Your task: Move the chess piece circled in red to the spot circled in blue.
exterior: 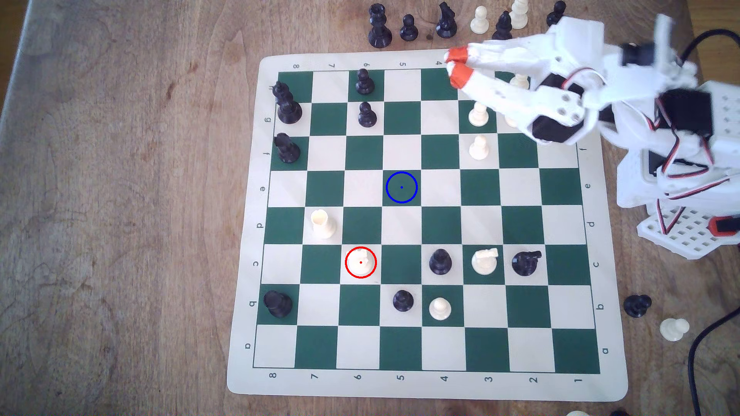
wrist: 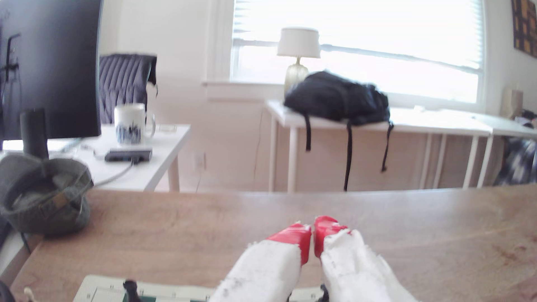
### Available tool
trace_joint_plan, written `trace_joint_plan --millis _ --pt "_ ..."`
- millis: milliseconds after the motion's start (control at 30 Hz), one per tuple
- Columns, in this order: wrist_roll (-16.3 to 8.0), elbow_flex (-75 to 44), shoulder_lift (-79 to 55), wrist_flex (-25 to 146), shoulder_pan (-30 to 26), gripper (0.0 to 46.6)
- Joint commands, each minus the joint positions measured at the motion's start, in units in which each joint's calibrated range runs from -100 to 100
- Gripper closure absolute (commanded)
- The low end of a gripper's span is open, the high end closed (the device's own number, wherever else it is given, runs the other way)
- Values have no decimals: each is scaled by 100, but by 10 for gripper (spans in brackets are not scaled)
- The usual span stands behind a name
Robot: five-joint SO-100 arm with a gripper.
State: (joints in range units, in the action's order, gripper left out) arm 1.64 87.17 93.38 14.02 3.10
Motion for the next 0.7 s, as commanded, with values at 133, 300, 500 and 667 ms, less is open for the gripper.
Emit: trace_joint_plan --millis 133,300,500,667 --pt "-20 -2806 -2606 1210 -611 458" --pt "-103 -3649 -3549 1931 -650 434" --pt "-29 -4220 -4924 1775 -658 365" --pt "200 -4836 -5535 2725 -853 336"
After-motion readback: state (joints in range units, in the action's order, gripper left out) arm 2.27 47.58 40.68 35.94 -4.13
